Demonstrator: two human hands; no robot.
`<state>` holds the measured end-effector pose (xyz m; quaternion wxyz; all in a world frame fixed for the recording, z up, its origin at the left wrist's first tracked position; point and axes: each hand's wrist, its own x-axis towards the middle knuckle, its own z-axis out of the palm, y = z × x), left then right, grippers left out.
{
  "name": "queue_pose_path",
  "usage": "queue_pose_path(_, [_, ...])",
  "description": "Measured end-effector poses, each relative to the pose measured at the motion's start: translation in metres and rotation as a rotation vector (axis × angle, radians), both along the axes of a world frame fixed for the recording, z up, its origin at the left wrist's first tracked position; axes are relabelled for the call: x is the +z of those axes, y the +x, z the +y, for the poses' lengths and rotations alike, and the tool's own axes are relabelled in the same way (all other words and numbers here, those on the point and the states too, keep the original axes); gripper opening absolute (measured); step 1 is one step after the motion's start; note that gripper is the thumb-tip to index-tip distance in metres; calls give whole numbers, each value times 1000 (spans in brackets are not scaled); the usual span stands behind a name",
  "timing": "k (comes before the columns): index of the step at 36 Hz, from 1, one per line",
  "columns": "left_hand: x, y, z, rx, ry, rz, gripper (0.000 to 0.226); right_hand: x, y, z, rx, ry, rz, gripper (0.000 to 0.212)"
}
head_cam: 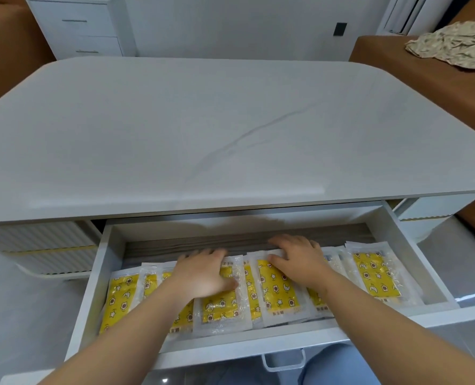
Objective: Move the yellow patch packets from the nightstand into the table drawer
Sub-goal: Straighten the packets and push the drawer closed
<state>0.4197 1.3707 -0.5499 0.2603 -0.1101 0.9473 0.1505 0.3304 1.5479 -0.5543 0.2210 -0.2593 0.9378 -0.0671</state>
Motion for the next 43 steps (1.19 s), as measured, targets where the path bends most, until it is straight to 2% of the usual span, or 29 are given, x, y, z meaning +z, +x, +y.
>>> queue_pose_path(4, [-3,-1,4,11,30,-1,70,-2,3,2,4,122,-85,52])
queue_pose_path(11, [-6,2,4,15,5,36,58,2,7,1,21,143,-29,55])
queue_pose_path(15, [3,8,6,41,40,128,55,11,14,-1,-15,-6,27,53])
queue_pose_path(18, [14,11,5,57,130,261,45,22,22,0,-5,-139,38,42])
queue_pose_path(23, [31,22,8,38,238,354,27,40,41,11,17,-224,-49,28])
queue_pose_path(29, [51,47,22,-52,359,402,17,58,59,33,56,-327,-147,15])
queue_pose_path(30, [52,53,24,-89,361,396,18,60,62,37,71,-335,-162,9])
queue_pose_path(32, [51,65,27,-139,361,371,26,62,69,45,95,-362,-182,13])
queue_pose_path(35, [47,76,29,-200,301,297,52,66,77,57,127,-317,-213,8])
queue_pose_path(37, [46,79,31,-281,194,277,57,67,80,60,162,-258,-185,23])
queue_pose_path(40, [43,79,34,-368,45,380,53,67,85,58,229,-193,-118,26])
queue_pose_path(43, [42,78,36,-427,-39,497,64,68,86,57,254,-170,-78,26])
